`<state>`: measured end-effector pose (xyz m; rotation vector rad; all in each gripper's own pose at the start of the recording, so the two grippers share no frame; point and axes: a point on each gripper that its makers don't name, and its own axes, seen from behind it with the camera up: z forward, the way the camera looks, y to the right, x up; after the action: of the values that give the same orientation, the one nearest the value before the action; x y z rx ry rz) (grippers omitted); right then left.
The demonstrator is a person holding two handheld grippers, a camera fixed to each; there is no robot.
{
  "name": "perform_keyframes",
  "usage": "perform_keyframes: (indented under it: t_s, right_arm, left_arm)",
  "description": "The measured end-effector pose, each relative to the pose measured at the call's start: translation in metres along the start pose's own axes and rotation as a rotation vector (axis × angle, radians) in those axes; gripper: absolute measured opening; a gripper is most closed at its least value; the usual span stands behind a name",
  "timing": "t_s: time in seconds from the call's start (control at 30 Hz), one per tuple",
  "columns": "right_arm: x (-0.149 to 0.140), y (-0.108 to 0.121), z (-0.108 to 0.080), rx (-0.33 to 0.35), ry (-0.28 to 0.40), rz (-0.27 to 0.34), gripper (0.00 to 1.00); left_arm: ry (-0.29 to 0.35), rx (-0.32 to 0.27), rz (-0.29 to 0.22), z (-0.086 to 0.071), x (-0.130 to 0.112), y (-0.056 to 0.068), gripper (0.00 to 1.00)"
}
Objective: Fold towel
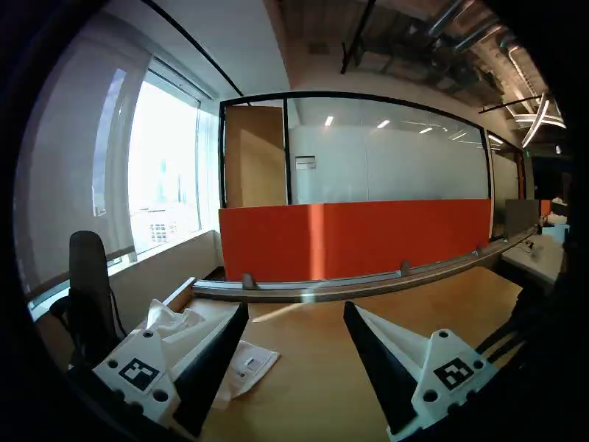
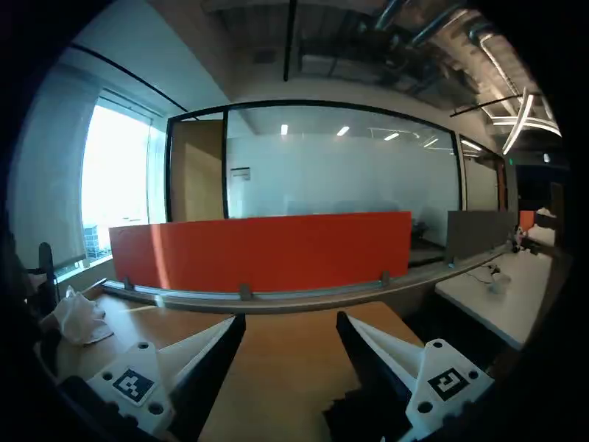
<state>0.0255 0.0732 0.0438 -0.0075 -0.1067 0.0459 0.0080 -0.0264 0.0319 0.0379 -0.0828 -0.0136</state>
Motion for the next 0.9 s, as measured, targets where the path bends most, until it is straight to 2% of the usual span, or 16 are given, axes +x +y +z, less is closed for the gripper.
perform_keyframes:
  t_s: [0.2, 0.33, 0.5, 0.7, 0.9]
  right_arm:
    - [0.002, -0.034, 0.003, 0.037, 0.005, 0.002, 0.95]
    - [0.004, -0.048, 0.005, 0.049, 0.007, -0.010, 0.96]
    - [0.007, -0.058, 0.006, 0.050, 0.015, -0.033, 0.96]
    - [0.022, -0.064, 0.005, 0.038, 0.041, -0.021, 0.96]
    - [0.024, -0.069, 0.005, 0.044, 0.039, -0.017, 0.95]
  left_arm:
    - [0.011, -0.004, 0.001, 0.003, 0.004, 0.002, 0.96]
    - [0.017, -0.001, -0.003, 0.003, 0.007, 0.001, 0.96]
    - [0.023, 0.002, -0.008, 0.004, 0.010, 0.001, 0.96]
    - [0.022, -0.001, -0.010, 0.004, 0.011, 0.004, 0.96]
    - [0.024, -0.010, -0.010, 0.004, 0.010, 0.009, 0.96]
